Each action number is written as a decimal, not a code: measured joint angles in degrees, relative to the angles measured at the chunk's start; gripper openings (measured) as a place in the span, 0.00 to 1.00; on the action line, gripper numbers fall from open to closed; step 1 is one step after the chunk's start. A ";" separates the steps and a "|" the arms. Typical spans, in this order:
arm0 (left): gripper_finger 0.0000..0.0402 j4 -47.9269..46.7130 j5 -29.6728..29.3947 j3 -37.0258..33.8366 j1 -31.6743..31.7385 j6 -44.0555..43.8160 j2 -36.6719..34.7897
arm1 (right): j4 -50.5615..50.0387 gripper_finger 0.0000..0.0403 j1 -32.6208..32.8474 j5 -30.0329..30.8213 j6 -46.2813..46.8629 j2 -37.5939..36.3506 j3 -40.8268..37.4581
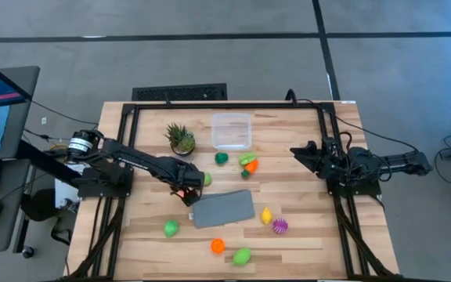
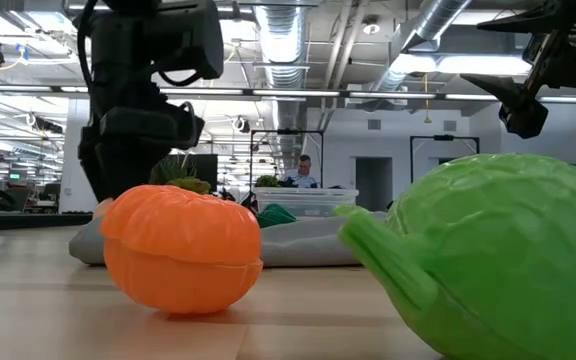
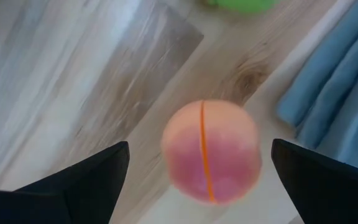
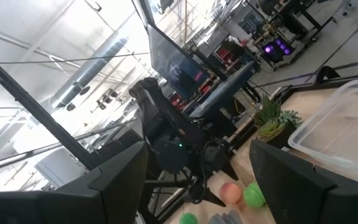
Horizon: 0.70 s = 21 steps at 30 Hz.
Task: Pick and placing Produce into tupperware
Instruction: Put the apricot into the bin
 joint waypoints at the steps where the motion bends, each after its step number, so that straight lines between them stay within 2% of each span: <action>1: 0.96 0.62 0.00 -0.46 0.00 -0.13 0.00 | 0.03 0.76 0.00 0.00 0.00 0.00 0.00; 8: 0.96 5.92 1.26 -3.03 0.02 -0.80 0.00 | 0.12 0.76 0.00 0.02 0.00 0.01 0.00; 14: 0.95 5.96 0.83 -3.23 0.17 -0.86 0.00 | 0.12 0.76 0.00 0.22 0.00 0.00 0.00; 21: 0.85 6.36 0.59 -3.23 0.33 -0.30 0.00 | 0.12 0.76 0.00 0.24 0.00 -0.01 0.00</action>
